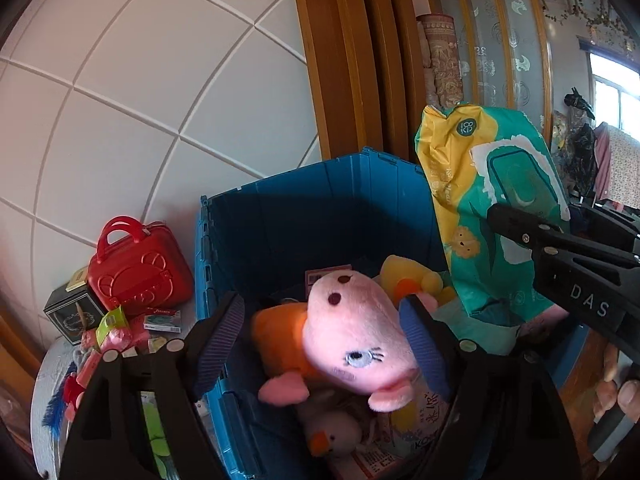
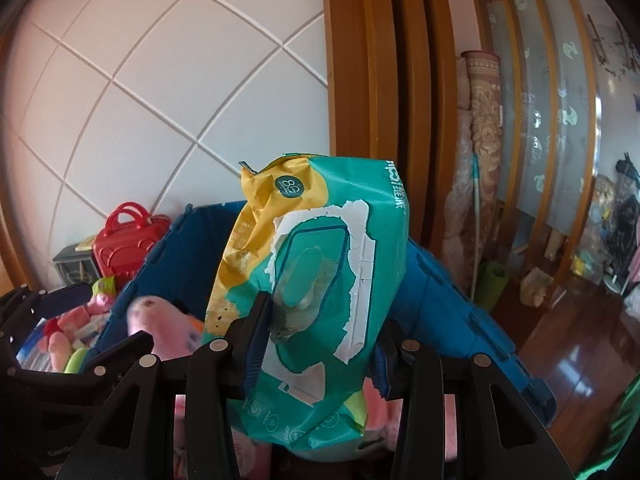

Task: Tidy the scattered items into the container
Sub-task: 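Carry the pig plush and wet-wipe pack into the blue crate and open both tools, then withdraw both tools from the crate back toward the pile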

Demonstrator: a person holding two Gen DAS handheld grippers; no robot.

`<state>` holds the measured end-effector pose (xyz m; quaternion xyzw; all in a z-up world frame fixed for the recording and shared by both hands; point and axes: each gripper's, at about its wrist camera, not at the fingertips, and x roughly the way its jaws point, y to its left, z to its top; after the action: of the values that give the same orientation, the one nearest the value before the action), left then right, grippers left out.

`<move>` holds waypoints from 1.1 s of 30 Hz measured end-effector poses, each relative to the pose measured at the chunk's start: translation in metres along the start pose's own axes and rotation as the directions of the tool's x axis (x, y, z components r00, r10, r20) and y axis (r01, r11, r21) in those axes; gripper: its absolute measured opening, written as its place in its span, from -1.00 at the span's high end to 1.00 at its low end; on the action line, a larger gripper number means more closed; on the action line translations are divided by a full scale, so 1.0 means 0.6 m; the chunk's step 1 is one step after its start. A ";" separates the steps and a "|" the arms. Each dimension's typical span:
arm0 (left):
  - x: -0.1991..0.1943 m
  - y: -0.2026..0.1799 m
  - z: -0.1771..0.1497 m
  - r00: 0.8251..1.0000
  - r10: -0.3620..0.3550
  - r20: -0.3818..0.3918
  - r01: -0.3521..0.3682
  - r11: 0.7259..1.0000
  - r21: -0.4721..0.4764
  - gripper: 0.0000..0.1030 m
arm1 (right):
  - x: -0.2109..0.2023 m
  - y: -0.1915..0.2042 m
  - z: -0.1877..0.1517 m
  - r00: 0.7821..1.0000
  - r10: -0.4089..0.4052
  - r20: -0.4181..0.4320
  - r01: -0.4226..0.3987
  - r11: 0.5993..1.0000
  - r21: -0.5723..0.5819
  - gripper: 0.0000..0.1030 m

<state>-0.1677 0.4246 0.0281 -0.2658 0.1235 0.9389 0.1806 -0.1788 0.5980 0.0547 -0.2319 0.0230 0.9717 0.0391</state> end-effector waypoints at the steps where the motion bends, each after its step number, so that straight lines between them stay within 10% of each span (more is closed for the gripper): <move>1: -0.001 -0.001 -0.003 1.000 0.006 -0.008 -0.006 1.000 -0.007 -0.55 | 0.005 0.000 0.001 1.000 0.010 0.000 -0.010 1.000 -0.008 0.19; 8: -0.003 0.011 -0.019 0.999 0.032 -0.033 -0.034 0.999 -0.037 -0.55 | 0.019 0.041 0.009 0.997 0.080 -0.001 -0.080 0.996 -0.043 0.11; 12: -0.002 0.020 -0.026 0.998 0.045 -0.044 -0.047 0.997 -0.056 -0.55 | 0.030 0.060 0.019 0.996 0.089 0.007 -0.088 0.994 -0.059 -0.41; 22: -0.016 0.027 -0.042 0.999 0.023 -0.040 -0.026 0.997 -0.072 -0.55 | -0.005 0.045 0.008 0.999 0.051 0.015 -0.051 0.998 -0.036 -0.93; 33: -0.075 0.060 -0.063 1.000 0.011 0.009 -0.010 0.995 -0.095 -0.67 | -0.062 0.055 -0.015 1.000 -0.009 0.018 0.009 1.000 0.001 -0.99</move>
<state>-0.1292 0.3674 0.0259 -0.2688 0.0793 0.9459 0.1636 -0.1443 0.5620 0.0643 -0.2234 0.0218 0.9735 0.0440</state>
